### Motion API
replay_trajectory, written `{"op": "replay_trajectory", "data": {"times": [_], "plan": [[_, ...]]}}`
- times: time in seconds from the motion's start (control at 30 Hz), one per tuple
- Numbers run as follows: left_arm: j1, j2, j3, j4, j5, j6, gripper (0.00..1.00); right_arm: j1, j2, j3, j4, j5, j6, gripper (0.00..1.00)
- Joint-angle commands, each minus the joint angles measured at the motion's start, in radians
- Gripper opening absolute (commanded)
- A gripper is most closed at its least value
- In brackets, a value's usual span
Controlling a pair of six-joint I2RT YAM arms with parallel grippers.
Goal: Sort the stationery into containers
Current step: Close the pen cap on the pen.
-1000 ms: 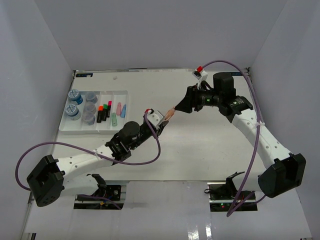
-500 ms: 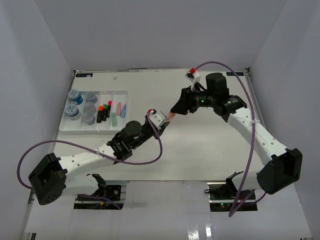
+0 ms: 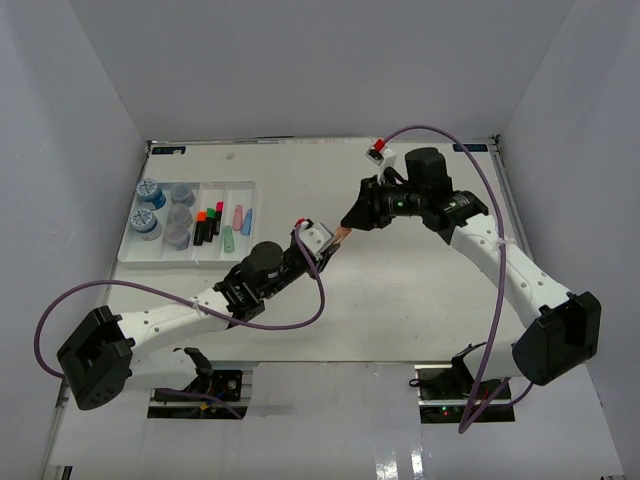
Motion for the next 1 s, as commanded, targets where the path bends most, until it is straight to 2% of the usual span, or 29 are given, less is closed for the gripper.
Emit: {"op": "replay_trajectory", "data": {"times": [0.0,0.3,0.4,0.5,0.6,0.63,0.8,0.97], "plan": [[0.003,-0.01,0.028,0.019,0.027,0.005,0.26,0.018,0.007,0.03,-0.012,0.02,-0.004,0.38],[0.003,0.0,0.053,0.011,0.045,-0.003,0.27,0.055,0.024,0.018,0.005,0.046,0.007,0.38],[0.003,0.001,0.061,0.002,0.049,-0.009,0.27,0.069,0.027,0.001,0.017,0.038,0.016,0.32],[0.003,0.001,0.065,0.002,0.05,-0.015,0.27,0.073,0.028,-0.003,0.017,0.038,0.016,0.31],[0.003,0.003,0.062,-0.003,0.05,-0.016,0.27,0.073,0.019,0.0,0.015,0.046,0.018,0.38],[0.003,0.004,0.059,-0.003,0.05,-0.016,0.27,0.075,0.014,0.006,0.014,0.047,0.018,0.44],[0.003,0.007,0.039,-0.004,0.047,-0.018,0.27,0.073,0.011,0.068,-0.011,0.066,0.008,0.6],[0.003,0.001,0.03,-0.004,0.035,-0.021,0.27,0.072,0.005,0.093,-0.035,0.115,0.001,0.61]]}}
